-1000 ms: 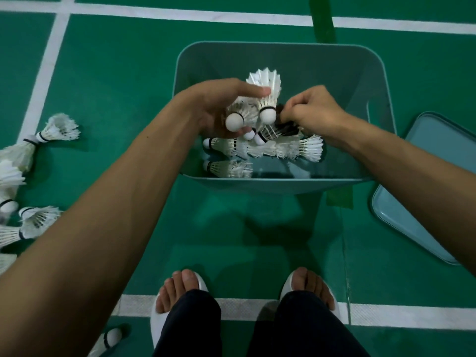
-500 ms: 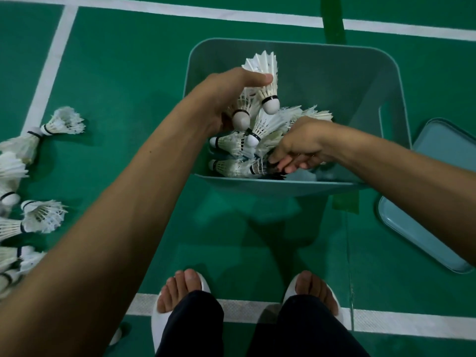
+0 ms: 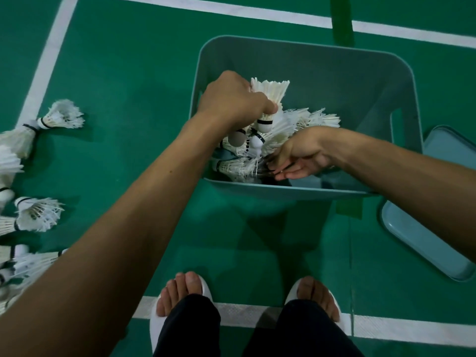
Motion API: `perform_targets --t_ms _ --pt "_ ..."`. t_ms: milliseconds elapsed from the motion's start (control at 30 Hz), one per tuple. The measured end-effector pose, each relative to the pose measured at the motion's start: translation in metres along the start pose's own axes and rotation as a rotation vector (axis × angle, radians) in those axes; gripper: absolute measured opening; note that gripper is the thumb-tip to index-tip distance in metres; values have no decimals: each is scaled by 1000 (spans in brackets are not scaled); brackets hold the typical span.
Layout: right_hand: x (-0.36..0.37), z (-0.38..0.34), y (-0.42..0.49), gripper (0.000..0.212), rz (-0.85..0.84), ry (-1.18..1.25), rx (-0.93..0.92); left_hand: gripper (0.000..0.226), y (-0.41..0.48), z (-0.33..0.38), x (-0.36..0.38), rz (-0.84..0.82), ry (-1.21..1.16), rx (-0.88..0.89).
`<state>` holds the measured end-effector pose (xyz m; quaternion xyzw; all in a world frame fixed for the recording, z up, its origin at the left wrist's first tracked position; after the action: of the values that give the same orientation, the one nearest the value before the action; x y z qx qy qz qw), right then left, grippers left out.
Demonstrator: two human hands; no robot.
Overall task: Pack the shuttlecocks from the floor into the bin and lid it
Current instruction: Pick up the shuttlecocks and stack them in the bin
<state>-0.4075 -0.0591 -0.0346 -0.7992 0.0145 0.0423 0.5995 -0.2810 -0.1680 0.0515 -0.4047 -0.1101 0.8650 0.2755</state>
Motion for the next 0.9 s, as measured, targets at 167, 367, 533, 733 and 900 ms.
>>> perform_targets --t_ms 167,367,533,733,900 --pt "9 -1 5 30 45 45 -57 38 -2 -3 3 -9 -20 4" --pt "9 -5 -8 16 62 40 -148 47 -5 0 3 -39 -42 -8" --pt "-21 -18 -40 29 312 -188 -296 42 -7 -3 2 -9 -77 -37" --pt "-48 -35 -54 40 661 -154 -570 27 -13 -3 9 87 -113 -14" --pt "-34 -38 -40 20 535 -65 -674 20 -16 -2 9 161 -156 -1"
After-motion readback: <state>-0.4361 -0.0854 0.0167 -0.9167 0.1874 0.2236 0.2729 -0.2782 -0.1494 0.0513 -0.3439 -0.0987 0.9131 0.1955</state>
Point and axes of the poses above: each hand's wrist, its own y-axis towards the middle knuckle, its own x-axis out of the palm, z = x × y, the point moved 5 cm from there along y, towards the middle knuckle, and after that the axes turned 6 degrees about y, right-handed, at the moved point
